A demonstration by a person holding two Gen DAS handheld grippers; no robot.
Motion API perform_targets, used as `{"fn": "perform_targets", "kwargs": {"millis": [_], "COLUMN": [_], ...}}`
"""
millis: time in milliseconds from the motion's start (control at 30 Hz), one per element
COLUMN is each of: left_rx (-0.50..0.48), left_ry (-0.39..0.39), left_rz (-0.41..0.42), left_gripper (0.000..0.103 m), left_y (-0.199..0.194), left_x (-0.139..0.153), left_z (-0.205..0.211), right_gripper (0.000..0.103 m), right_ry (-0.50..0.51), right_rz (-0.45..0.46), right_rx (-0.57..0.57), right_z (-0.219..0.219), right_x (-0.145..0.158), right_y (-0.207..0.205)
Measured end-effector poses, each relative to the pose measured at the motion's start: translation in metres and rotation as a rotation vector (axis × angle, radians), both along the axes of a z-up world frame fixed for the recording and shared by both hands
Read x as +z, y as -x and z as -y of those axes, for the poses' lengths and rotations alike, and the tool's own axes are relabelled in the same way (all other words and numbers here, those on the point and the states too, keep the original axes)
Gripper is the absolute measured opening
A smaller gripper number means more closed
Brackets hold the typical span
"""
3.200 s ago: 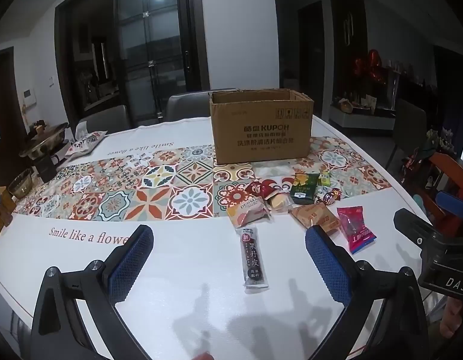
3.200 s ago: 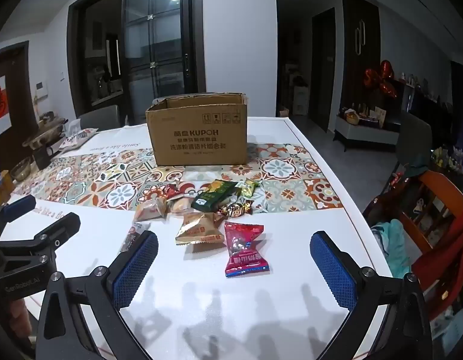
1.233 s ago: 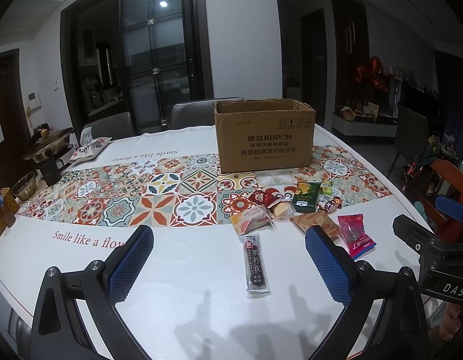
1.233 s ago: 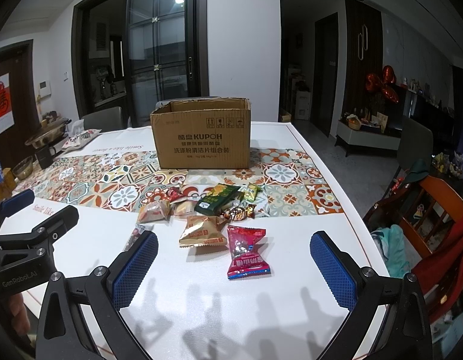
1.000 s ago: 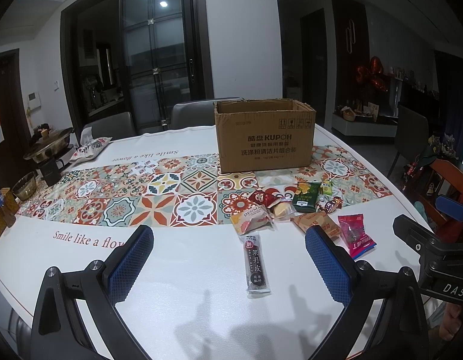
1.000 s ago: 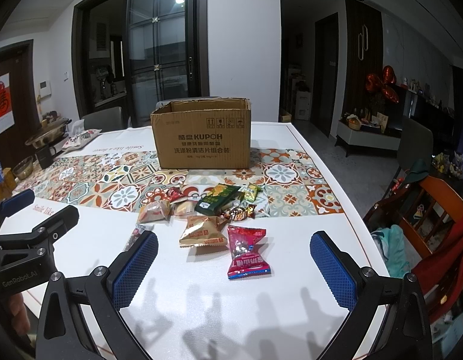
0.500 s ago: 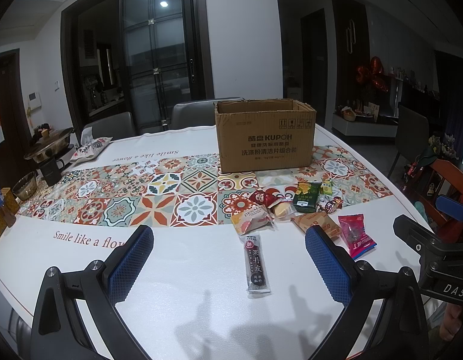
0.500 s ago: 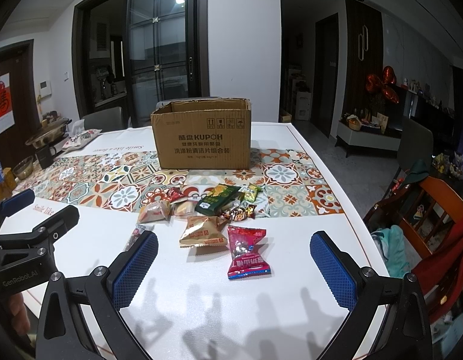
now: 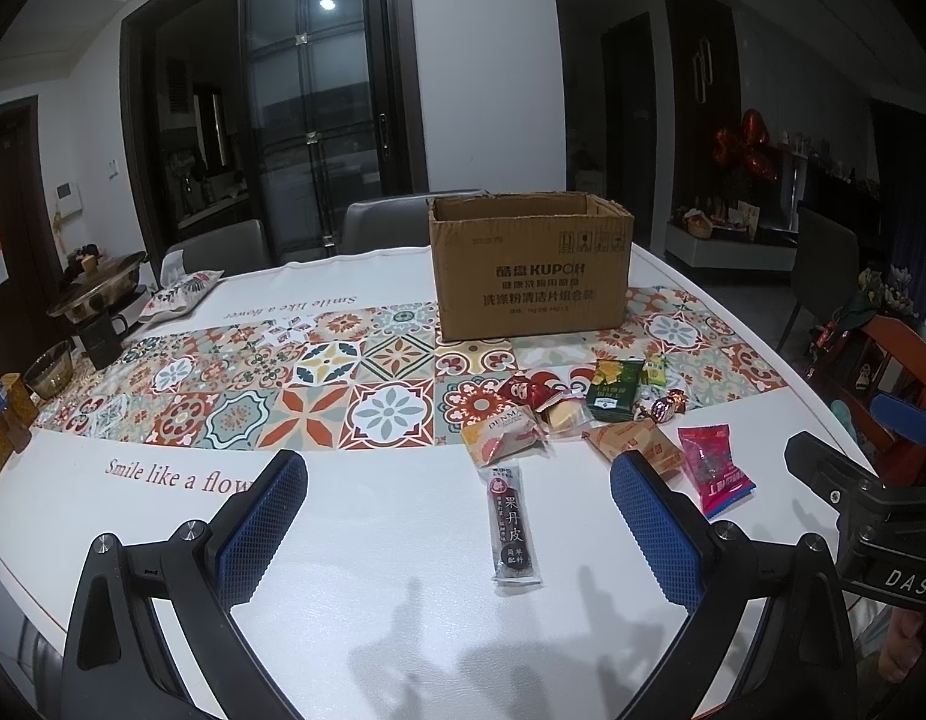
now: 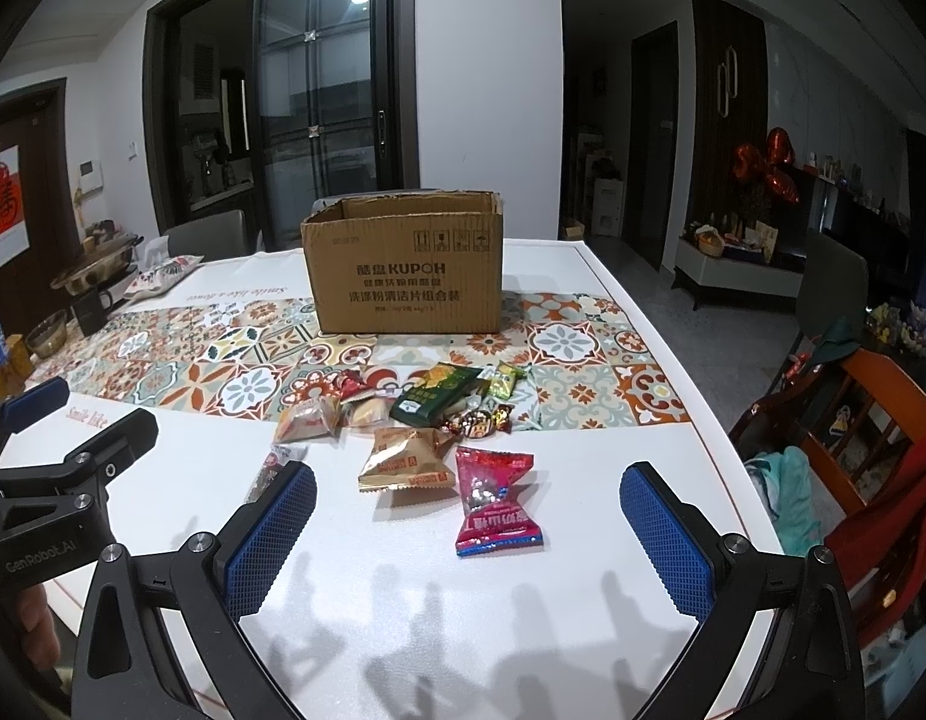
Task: Organize snacks
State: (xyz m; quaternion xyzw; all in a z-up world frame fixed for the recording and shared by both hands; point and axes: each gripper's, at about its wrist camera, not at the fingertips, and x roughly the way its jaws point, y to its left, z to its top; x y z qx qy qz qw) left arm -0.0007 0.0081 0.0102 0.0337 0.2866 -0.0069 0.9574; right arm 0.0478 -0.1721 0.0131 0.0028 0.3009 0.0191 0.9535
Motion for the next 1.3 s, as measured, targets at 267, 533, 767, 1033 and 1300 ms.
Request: {"fn": "perform_targets", "kwargs": {"millis": [267, 533, 767, 1033, 1300], "left_rx": [-0.019, -0.044, -0.062, -0.062, -0.060], "left_ry": [-0.001, 0.010, 0.030, 0.054, 0.082], "left_rz": [-0.070, -0.179, -0.301, -0.417, -0.490], "left_gripper": [0.088, 0.073, 0.062, 0.051, 0.038], "left_y": [-0.018, -0.047, -0.076, -0.103, -0.118], "left_x": [-0.017, -0.041, -0.066, -0.092, -0.109], "left_z": [0.010, 0.020, 0.023, 0.024, 0.024], "right_gripper": [0.101, 0.089, 0.077, 0.067, 0.057], "right_ry": [-0.023, -0.043, -0.047, -0.045, -0.025], "right_rz": [-0.073, -0.165, -0.252, -0.336, -0.395], "right_rx": [0.019, 0.048, 0.049, 0.056, 0.059], "right_z": [0.007, 0.010, 0.014, 0.014, 0.011], "right_x": [-0.019, -0.045, -0.069, -0.086, -0.099], "right_y": [-0.022, -0.049, -0.077, -0.102, -0.115]}}
